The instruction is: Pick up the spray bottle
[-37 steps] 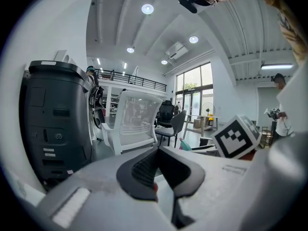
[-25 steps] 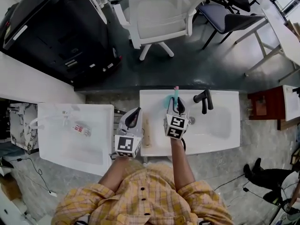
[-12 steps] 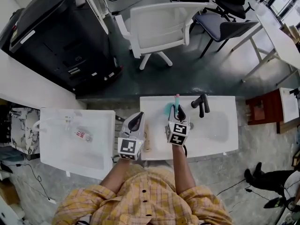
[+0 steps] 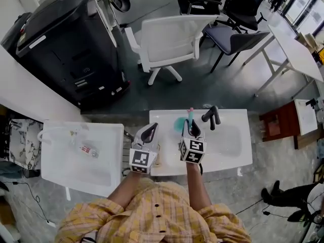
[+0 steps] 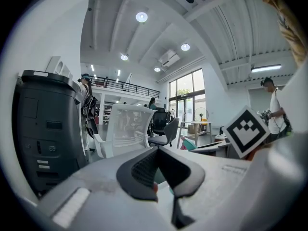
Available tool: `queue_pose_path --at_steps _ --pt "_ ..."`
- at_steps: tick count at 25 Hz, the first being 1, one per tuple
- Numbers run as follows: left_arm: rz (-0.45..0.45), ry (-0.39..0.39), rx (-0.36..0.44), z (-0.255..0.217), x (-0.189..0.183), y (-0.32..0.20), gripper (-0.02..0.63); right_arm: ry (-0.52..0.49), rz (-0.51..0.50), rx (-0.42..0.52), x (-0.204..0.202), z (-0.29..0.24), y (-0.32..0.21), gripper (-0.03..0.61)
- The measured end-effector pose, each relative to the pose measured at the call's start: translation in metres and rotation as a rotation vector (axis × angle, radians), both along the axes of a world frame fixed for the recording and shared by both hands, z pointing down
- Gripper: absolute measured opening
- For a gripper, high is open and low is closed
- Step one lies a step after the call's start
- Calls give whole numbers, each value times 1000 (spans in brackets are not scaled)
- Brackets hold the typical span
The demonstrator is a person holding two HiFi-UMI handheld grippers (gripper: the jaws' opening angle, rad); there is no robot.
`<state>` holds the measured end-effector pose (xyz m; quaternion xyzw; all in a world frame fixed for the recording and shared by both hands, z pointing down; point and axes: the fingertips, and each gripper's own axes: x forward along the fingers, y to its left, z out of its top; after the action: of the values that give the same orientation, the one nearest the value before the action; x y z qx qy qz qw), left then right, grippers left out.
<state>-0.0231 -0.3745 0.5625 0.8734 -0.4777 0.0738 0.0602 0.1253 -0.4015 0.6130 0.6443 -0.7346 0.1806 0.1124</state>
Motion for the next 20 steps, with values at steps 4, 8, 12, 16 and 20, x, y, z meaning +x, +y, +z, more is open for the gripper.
queue_pose_path --at_steps 4,8,12,16,20 --pt "10 4 14 -8 1 1 -2 -6 -5 27 -1 -15 6 89" --pt "22 15 23 -16 6 4 -2 -21 -2 47 2 -29 13 89" --pt "41 13 43 -25 11 6 -2 -32 -8 79 2 -48 21 89" --pt "57 15 63 -34 16 9 -2 -38 -8 114 3 -64 26 89" --pt "72 19 82 -42 23 11 -2 -35 -13 131 5 -74 33 89"
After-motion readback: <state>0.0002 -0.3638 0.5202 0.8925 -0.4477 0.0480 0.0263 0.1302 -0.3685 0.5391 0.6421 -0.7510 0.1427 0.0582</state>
